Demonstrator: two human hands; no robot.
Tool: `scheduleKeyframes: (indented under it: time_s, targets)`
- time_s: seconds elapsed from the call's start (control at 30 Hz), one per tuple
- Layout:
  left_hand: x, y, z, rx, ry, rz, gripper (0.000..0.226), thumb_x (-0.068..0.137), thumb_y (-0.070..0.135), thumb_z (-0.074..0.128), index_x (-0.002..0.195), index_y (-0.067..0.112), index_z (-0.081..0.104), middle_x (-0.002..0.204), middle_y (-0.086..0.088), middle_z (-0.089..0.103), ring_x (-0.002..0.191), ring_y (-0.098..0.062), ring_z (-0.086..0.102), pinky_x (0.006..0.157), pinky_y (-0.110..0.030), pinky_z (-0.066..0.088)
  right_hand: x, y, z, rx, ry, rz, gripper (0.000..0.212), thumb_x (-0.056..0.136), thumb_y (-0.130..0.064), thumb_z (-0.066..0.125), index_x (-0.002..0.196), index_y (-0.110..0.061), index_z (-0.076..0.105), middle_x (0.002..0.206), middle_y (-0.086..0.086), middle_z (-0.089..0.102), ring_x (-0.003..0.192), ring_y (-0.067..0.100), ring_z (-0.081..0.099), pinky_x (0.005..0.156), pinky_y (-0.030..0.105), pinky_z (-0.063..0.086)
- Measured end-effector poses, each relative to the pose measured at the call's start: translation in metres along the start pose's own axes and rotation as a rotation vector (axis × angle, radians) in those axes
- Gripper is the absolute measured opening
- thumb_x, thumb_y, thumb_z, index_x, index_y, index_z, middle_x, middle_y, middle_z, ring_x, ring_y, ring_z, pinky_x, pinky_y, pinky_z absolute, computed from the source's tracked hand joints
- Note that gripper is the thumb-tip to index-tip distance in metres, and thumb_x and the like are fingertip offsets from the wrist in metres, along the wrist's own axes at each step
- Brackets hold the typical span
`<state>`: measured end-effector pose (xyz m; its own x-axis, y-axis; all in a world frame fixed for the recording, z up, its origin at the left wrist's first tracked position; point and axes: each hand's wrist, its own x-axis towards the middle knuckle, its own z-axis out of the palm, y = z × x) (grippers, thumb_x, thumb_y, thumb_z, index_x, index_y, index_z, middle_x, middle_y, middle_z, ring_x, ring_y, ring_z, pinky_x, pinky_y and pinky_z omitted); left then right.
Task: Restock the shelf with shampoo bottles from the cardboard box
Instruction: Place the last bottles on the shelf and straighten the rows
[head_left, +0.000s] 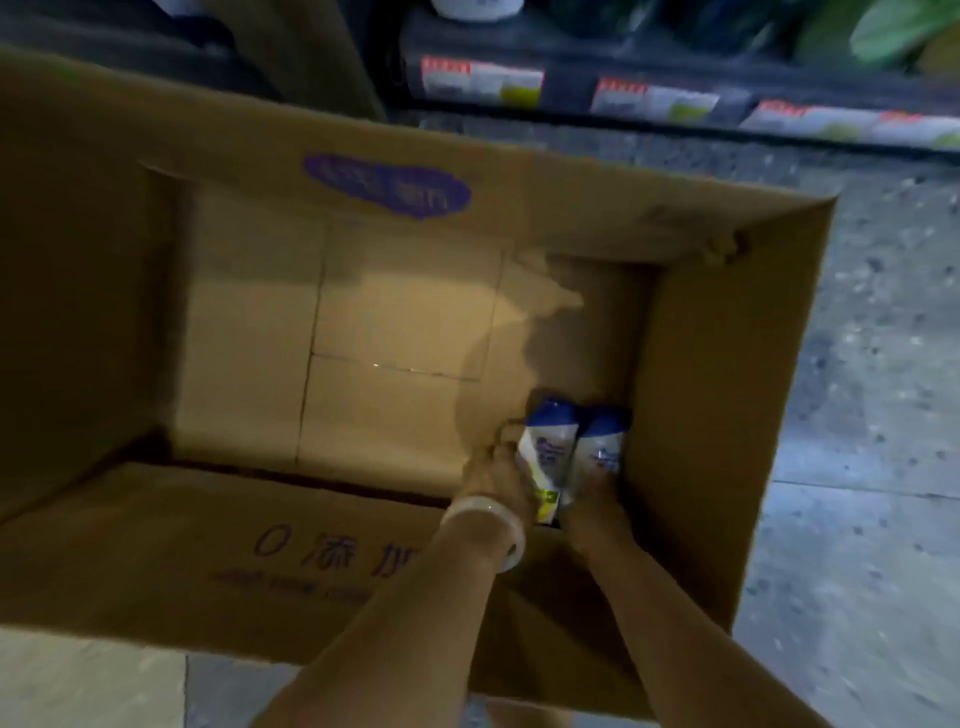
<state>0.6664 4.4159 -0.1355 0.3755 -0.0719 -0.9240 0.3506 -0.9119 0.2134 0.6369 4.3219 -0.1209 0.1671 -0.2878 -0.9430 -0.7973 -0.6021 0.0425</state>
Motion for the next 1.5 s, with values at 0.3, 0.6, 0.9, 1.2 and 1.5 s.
scheduleKeyframes:
  time_s: [0.3, 0.6, 0.9, 1.2, 1.5]
  targets:
    - [0.037, -0.011, 0.011, -0.154, 0.259, 0.061, 0.067, 0.065, 0.034, 0.078, 0.117, 0.007, 0.046, 0.113, -0.014, 0.054, 0.105, -0.032, 0.053, 0.083, -0.031, 0.04, 0.011, 0.005, 0.017, -0.034, 0.364, -0.105, 0.049, 0.089, -0.024, 0.053, 0.133, -0.007, 0.042, 0.129, 0.014, 0.054, 0.117, 0.028, 0.053, 0.092, 0.034, 0.045]
    - [0.068, -0.042, -0.047, -0.383, 0.479, -0.038, 0.055, 0.058, 0.029, 0.083, 0.095, 0.008, 0.049, 0.093, -0.01, 0.06, 0.087, -0.029, 0.06, 0.071, -0.032, 0.046, 0.057, -0.062, 0.004, 0.19, 0.37, -0.292, 0.07, 0.066, -0.028, 0.079, 0.124, -0.011, 0.044, 0.124, 0.012, 0.055, 0.112, 0.029, 0.054, 0.081, 0.025, 0.039]
    - [0.019, -0.05, -0.093, -0.867, 0.367, 0.039, 0.044, 0.066, 0.009, 0.08, 0.104, 0.005, 0.057, 0.076, -0.004, 0.064, 0.057, -0.007, 0.061, 0.043, -0.011, 0.046, 0.028, -0.049, -0.055, 0.626, -0.123, -0.345, 0.061, 0.056, -0.005, 0.084, 0.106, -0.024, 0.055, 0.106, 0.003, 0.067, 0.092, 0.017, 0.065, 0.075, 0.037, 0.055]
    - [-0.192, 0.016, -0.192, -0.933, 0.434, 0.338, 0.04, 0.063, 0.003, 0.081, 0.082, 0.026, 0.055, 0.065, 0.012, 0.07, 0.057, 0.0, 0.064, 0.055, -0.019, 0.053, -0.195, -0.057, -0.154, 0.79, -0.227, -0.753, 0.041, 0.059, -0.001, 0.076, 0.095, -0.016, 0.062, 0.074, -0.002, 0.071, 0.066, 0.012, 0.067, 0.055, 0.021, 0.052]
    - [-0.426, 0.137, -0.285, -0.902, 0.488, 0.681, 0.042, 0.063, 0.005, 0.082, 0.091, 0.022, 0.057, 0.08, 0.003, 0.071, 0.068, -0.006, 0.068, 0.059, -0.022, 0.052, -0.432, -0.042, -0.278, 0.886, 0.007, -0.9, 0.064, 0.047, -0.003, 0.08, 0.107, -0.007, 0.058, 0.076, 0.0, 0.075, 0.066, 0.01, 0.07, 0.055, 0.023, 0.053]
